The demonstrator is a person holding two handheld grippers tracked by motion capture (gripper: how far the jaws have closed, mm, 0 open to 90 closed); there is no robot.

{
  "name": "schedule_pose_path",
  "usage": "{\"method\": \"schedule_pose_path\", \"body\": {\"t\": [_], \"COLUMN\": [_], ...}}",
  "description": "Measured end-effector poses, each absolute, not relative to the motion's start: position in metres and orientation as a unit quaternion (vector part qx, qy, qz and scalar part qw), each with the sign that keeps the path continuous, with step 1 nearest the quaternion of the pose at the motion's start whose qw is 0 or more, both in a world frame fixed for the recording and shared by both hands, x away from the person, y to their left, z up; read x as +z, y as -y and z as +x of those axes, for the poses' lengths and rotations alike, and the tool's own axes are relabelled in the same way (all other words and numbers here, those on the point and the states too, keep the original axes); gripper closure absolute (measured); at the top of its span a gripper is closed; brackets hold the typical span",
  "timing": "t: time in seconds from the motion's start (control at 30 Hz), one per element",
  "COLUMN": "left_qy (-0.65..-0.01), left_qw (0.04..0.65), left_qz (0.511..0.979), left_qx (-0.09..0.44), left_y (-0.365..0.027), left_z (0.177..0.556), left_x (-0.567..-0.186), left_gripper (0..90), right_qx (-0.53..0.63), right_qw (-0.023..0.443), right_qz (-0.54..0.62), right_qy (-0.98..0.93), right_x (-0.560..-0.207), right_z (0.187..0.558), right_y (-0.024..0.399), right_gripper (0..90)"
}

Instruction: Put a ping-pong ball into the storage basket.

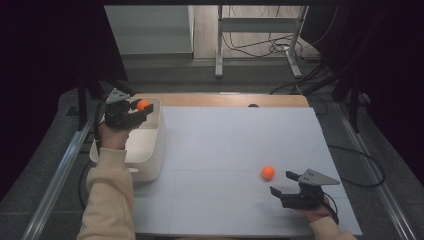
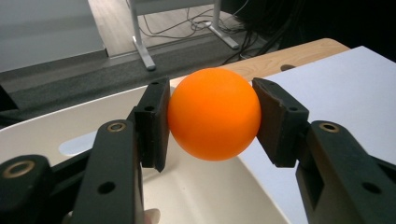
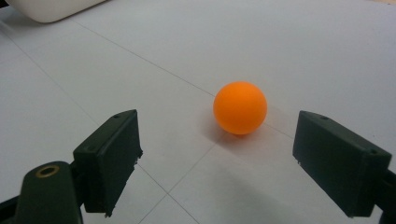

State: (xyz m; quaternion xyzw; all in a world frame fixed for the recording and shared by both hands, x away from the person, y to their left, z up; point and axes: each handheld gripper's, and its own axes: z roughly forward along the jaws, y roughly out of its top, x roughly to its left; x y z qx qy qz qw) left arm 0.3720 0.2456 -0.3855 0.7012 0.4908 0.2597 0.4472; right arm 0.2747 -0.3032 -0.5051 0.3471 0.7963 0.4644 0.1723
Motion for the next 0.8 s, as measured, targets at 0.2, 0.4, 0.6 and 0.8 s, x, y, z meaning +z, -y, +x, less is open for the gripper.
{"method": "schedule_pose_path", "body": {"t": [0.2, 0.4, 0.6, 0.8], "left_qy": [-0.5, -0.506, -0.511, -0.517], "left_qw": [0.444, 0.443, 0.438, 0.427], "left_qz": [0.695, 0.691, 0.691, 0.693], "left_qx": [0.264, 0.265, 0.266, 0.267], "left_y": [-0.252, -0.257, -0.26, -0.261], "left_z": [0.371, 0.371, 0.372, 0.373], "left_x": [-0.386, -0.386, -0.388, -0.39], "left_gripper": [49.8, 49.8, 49.7, 49.8], "right_qx": [0.464, 0.464, 0.464, 0.464], "right_qw": [0.173, 0.173, 0.174, 0.174], "right_qz": [0.347, 0.347, 0.346, 0.346], "right_qy": [-0.796, -0.797, -0.797, -0.797], "right_x": [-0.505, -0.505, -0.505, -0.505], "right_z": [0.275, 0.275, 0.275, 0.275], "right_y": [0.303, 0.303, 0.303, 0.303], "right_gripper": [15.5, 15.5, 15.5, 15.5]}}
